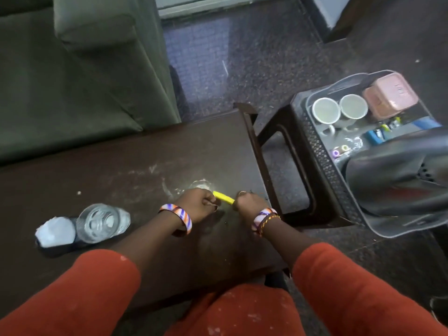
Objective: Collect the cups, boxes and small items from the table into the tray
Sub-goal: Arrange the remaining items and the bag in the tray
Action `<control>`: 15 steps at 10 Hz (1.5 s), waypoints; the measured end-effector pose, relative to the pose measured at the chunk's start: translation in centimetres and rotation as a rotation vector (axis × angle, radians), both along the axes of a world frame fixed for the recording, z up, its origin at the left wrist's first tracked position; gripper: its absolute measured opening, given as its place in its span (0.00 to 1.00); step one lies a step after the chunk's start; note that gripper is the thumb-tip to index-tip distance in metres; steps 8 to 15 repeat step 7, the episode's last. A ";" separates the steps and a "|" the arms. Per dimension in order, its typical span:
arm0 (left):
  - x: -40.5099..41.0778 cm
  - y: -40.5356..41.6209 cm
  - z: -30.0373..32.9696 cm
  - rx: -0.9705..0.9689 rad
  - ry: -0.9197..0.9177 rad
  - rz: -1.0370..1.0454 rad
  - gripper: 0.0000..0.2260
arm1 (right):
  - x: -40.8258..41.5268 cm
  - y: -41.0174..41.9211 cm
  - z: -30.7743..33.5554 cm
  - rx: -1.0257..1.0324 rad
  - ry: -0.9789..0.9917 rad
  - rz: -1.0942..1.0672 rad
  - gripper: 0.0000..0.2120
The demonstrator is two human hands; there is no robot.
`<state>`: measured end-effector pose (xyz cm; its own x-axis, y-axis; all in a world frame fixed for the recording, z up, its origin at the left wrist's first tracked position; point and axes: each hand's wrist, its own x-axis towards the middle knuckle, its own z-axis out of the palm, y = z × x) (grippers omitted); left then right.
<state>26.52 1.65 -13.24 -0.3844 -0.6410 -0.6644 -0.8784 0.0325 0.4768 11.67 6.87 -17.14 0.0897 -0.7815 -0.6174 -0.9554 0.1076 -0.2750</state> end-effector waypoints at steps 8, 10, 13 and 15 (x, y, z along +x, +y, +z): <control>-18.9 -3.7 5.9 -0.132 0.346 -0.172 0.10 | -18.4 -5.8 7.6 -0.600 -0.271 -1.777 0.15; -18.9 -3.7 5.9 -0.132 0.346 -0.172 0.10 | -18.4 -5.8 7.6 -0.600 -0.271 -1.777 0.15; -18.9 -3.7 5.9 -0.132 0.346 -0.172 0.10 | -18.4 -5.8 7.6 -0.600 -0.271 -1.777 0.15; -18.9 -3.7 5.9 -0.132 0.346 -0.172 0.10 | -18.4 -5.8 7.6 -0.600 -0.271 -1.777 0.15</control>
